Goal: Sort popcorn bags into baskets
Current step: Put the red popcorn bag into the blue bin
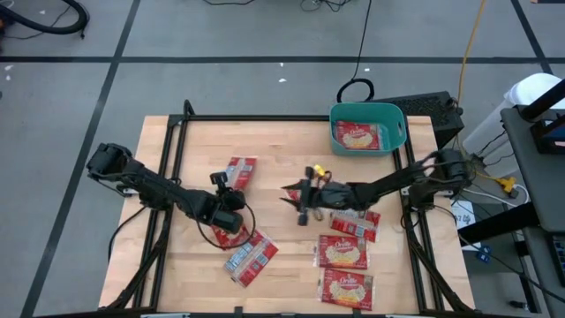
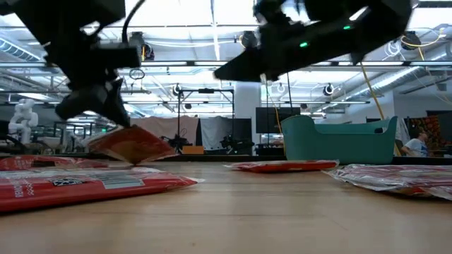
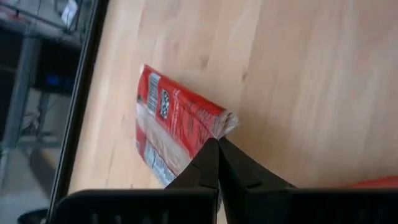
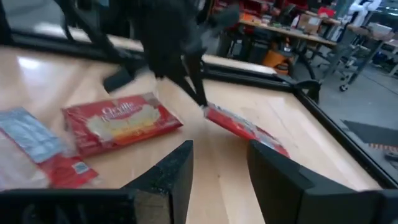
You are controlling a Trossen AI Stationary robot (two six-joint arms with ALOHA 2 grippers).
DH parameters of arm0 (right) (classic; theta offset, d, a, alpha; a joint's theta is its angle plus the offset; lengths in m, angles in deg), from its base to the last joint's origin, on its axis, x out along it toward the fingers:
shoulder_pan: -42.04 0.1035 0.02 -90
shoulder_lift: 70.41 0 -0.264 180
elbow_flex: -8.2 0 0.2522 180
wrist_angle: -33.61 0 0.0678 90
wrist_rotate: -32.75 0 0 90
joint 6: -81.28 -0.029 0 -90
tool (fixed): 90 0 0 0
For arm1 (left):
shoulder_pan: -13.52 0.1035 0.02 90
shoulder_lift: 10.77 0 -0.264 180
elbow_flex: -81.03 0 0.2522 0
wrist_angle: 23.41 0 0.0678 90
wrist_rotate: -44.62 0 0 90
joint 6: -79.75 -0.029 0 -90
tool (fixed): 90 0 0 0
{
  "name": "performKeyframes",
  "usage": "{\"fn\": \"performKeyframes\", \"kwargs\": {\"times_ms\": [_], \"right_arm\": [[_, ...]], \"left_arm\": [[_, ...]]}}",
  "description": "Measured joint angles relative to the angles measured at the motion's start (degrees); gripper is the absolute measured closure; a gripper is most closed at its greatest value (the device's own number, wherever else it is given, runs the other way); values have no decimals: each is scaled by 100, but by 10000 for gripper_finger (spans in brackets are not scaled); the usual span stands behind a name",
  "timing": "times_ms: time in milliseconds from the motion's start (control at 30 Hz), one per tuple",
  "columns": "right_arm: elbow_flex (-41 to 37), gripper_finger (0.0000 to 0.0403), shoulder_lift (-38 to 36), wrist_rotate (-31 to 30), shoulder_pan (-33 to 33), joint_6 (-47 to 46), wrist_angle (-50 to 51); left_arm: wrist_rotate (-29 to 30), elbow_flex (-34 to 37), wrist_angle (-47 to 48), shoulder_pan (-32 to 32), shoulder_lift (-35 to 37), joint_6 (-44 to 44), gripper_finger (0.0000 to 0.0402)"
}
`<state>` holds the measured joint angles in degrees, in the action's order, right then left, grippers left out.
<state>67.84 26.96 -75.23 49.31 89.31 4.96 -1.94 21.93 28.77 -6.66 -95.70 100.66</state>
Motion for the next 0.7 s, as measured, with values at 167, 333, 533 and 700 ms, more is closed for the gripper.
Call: {"fn": "performKeyframes", "kwargs": {"times_ms": [167,333,533,700], "right_arm": [[1059,261,717,10,-150,259,968],[1786,261,1196,47,-324,663,1635],[1995,261,1347,503,-634,1067,1642],[1997,233,1347,872,-847,1128,1558]], "left_arm": [[24,0,-273,-46,352,-328,401],[33,-4,-301,-55,643,-531,401],[1,-4,-506,-53,814,-779,401],[-147,-4,-572,47,816,-905,401]]}}
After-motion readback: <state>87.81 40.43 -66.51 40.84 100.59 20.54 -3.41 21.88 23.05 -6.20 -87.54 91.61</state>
